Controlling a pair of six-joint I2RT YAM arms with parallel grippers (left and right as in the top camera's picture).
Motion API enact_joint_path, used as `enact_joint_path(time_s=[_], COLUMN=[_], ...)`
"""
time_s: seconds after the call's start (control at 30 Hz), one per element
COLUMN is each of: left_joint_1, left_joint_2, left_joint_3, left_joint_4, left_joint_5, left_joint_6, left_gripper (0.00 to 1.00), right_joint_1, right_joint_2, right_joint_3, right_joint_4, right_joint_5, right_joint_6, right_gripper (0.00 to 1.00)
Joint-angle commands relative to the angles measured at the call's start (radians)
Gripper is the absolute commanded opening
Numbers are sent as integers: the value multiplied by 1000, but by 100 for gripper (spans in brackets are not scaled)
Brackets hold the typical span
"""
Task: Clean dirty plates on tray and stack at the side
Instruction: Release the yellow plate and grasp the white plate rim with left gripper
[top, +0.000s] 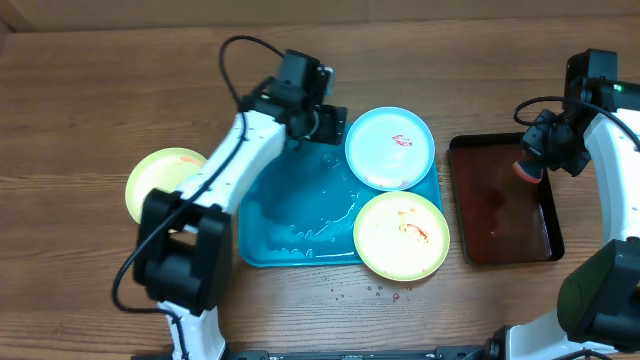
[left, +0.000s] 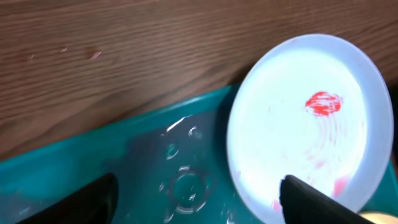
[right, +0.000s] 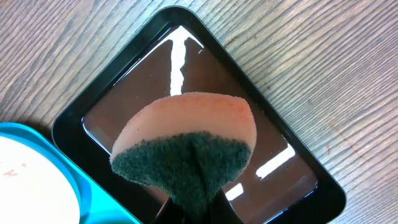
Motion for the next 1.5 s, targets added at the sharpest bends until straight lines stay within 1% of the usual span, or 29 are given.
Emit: enact_joint_path(time_s=[0.0,0.1,0.2,0.3,0.33,0.4,0.57,0.67,0.7,0.8,0.83,0.87,1.03,1.13,1.2,1.3,1.43,1.47], left_joint_1=[-39,-75,-105,-121,-122,-122,-117,-117,-117,-115,-114,-114,-106,-79,-50,7,87,103], left_joint_2=[63,95,115,139,147,163,192,195,195,195,195,195,192,172,143,80,6,-3], left_joint_3=[17,17,17,17,17,17,17,17,17,17,17,17,19,28,34,41,41,41], left_joint_4=[40,69,60,45,44,42,44,53,56,64,66,63,65,55,34,-41,-197,-246], left_joint_5=[-63,-63,-64,-66,-76,-90,-90,-90,-90,-91,-90,-89,-90,-89,-87,-89,-90,-86], left_joint_6=[-69,-76,-77,-94,-108,-140,-233,-245,-244,-244,-243,-244,-224,-225,-226,-225,-220,-201], left_gripper=[79,76,71,58,56,48,38,31,25,13,6,4,4,4,4,4,4,4], right_joint_1=[-3,-3,-3,-3,-3,-3,-3,-3,-3,-3,-3,-3,-3,-3,-3,-3,-3,-2], right_joint_2=[-10,-10,-10,-10,-10,-10,-10,-10,-10,-10,-10,-10,-10,-10,-10,-10,-10,-10], right_joint_3=[0,-1,0,0,0,0,-1,0,0,0,0,0,0,0,0,0,0,0], right_joint_4=[6,3,3,2,3,2,-2,-2,-2,-2,-2,-2,-1,3,8,9,15,19], right_joint_5=[-1,-1,-1,-1,-3,-4,-4,-4,-4,-4,-4,-4,-4,-5,-19,-43,-81,-101], right_joint_6=[-3,-3,-7,-12,-23,-29,-29,-30,-29,-29,-29,-29,-30,-35,-67,-101,-109,-113], right_gripper=[4,4,4,4,4,4,4,4,4,4,4,4,4,4,4,4,4,4])
